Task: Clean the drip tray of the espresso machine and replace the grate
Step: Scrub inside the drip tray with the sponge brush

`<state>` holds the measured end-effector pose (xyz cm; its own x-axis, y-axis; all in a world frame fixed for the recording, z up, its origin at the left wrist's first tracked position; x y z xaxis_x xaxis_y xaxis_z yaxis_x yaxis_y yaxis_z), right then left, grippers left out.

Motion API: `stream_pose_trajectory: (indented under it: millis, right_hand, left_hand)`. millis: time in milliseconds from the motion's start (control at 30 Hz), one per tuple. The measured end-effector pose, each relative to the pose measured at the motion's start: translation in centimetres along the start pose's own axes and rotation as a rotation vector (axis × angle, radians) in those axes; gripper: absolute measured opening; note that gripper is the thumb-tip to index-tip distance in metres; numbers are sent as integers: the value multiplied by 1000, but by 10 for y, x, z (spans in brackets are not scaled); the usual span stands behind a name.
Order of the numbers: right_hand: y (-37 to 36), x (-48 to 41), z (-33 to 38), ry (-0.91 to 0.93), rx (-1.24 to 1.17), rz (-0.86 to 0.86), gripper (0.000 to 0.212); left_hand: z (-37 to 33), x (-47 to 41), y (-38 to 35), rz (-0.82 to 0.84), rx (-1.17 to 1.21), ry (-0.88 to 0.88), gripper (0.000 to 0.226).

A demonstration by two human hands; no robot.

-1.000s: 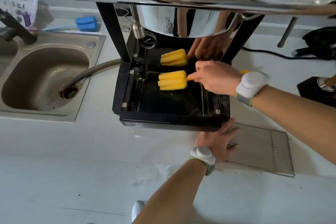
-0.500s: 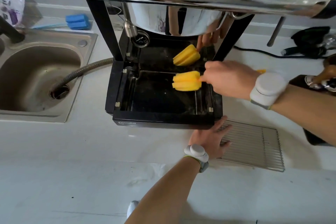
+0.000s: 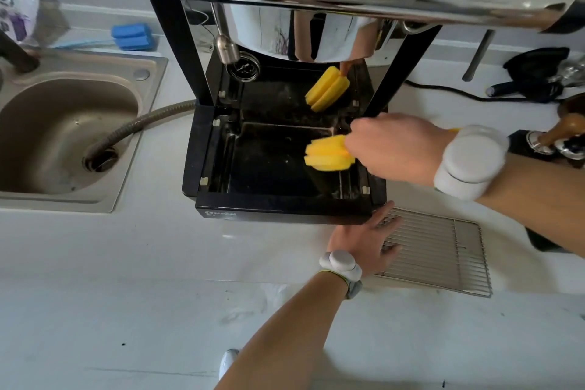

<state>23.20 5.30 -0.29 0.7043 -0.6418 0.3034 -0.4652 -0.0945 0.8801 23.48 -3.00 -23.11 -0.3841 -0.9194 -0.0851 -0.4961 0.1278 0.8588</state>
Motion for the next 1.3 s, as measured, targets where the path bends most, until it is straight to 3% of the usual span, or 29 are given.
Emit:
stream_pose_trajectory:
  millis: [67, 133, 267, 333, 467, 600, 800, 900, 967, 1000, 1067, 1200, 1300]
  right_hand:
    - [4, 7, -2, 87, -16, 101, 35]
    - [10, 6, -12, 137, -22, 141, 34]
    - [16, -16, -22, 102, -124, -51, 29]
    - [12, -29, -14, 144, -203, -69, 21]
    - [-7, -29, -16, 231, -368, 191, 22]
    - [-2, -20, -43, 224, -245, 306, 28]
    - [23, -29, -27, 135, -186, -44, 24]
    - [12, -22, -14, 134, -192, 68, 35]
    - [9, -14, -18, 168, -181, 180, 19]
    - [9, -13, -25, 150, -178, 196, 21]
    - [8, -18, -40, 105, -204, 131, 27]
    - [-5, -35, -44, 11, -267, -159, 24]
    - [-30, -42, -23, -138, -332, -158, 24]
  left_hand:
    - [0, -1, 1, -10, 2, 0, 59]
    - [0, 0, 1, -21, 9, 4, 59]
    - [0, 0, 0, 3, 20, 5, 59]
    - [0, 0, 1, 12, 25, 2, 59]
    - [0, 0, 0, -8, 19, -2, 59]
    - [1, 0, 1, -1, 32, 11, 58]
    - [0, -1, 1, 9, 13, -1, 59]
    - [0, 0, 0, -5, 6, -4, 59]
    - [0, 0, -1, -7, 13, 0, 58]
    - [0, -1, -1, -9, 13, 4, 58]
    - [-1, 0, -1, -29, 0, 1, 58]
    - [0, 2, 0, -59, -7, -12, 57]
    - [-1, 1, 0, -51, -17, -10, 57]
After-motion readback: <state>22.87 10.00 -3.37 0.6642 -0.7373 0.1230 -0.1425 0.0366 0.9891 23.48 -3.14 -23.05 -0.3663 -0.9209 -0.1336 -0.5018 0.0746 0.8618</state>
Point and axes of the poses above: each hand's wrist, its own x-axis away from the middle knuckle, its own y-axis out of the back of the hand, z = x × y, the point moved 2 cm from there along -x, towards the middle knuckle, and after that the axes turned 6 degrees about -z, right-handed, at the moved point
